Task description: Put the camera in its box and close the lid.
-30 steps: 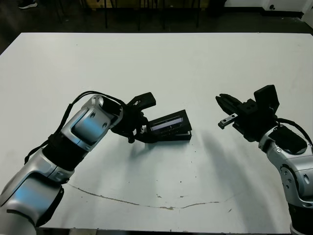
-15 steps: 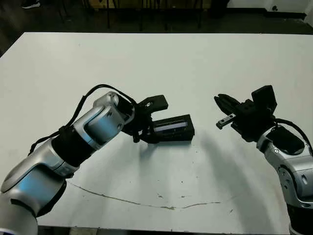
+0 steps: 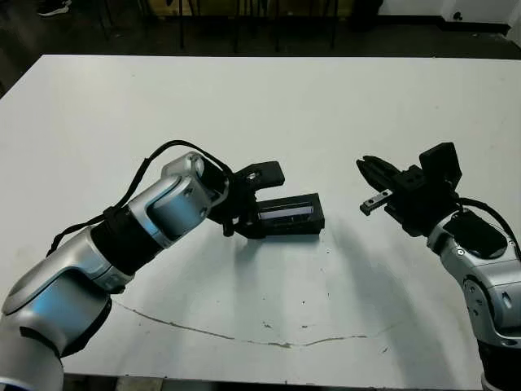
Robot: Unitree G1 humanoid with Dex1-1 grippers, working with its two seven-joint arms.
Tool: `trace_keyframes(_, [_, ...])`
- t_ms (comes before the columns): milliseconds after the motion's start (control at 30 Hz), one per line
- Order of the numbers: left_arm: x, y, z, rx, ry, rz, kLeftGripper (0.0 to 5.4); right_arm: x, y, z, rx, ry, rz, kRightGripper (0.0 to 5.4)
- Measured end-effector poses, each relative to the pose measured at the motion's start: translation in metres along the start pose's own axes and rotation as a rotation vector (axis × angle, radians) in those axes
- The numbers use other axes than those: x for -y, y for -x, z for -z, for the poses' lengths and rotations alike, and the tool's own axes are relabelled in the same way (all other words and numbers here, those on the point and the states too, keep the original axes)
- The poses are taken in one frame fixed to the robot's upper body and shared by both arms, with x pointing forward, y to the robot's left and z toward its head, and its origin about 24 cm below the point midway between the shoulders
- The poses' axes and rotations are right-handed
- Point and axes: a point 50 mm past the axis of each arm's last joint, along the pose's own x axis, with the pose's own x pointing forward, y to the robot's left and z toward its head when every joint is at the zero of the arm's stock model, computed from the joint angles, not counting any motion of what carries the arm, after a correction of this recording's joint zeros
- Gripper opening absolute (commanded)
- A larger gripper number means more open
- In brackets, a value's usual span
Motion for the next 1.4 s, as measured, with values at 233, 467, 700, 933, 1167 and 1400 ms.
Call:
trace_keyframes(233, [0.002,0.001,-0.003,-0.013,-0.069,-0.028,3.01,0.0,0.0,0.001,-0.002,-0.001,0.0,0.0])
trace_keyframes(467, [0.01,-0.002,-0.021,0.052,-0.152,-0.02,4.37,-0.001,0.001,0.002,-0.007,-0.005,0.0,0.0])
trace_keyframes(700, [0.013,-0.001,-0.022,0.058,-0.193,-0.011,5.39,-0.001,0.001,0.002,-0.006,-0.004,-0.002,0.0])
trace_keyframes(933, [0.01,0.005,-0.008,0.055,-0.164,-0.026,5.39,-0.001,0.001,0.002,-0.005,-0.004,-0.002,0.0])
trace_keyframes(1167, [0.002,0.016,0.013,0.043,-0.135,-0.074,5.39,-0.002,0.001,0.002,-0.004,-0.001,-0.004,0.0])
trace_keyframes(1400, [-0.008,0.029,0.041,0.037,-0.037,-0.139,5.39,-0.002,0.001,0.003,-0.005,-0.003,-0.005,0.0])
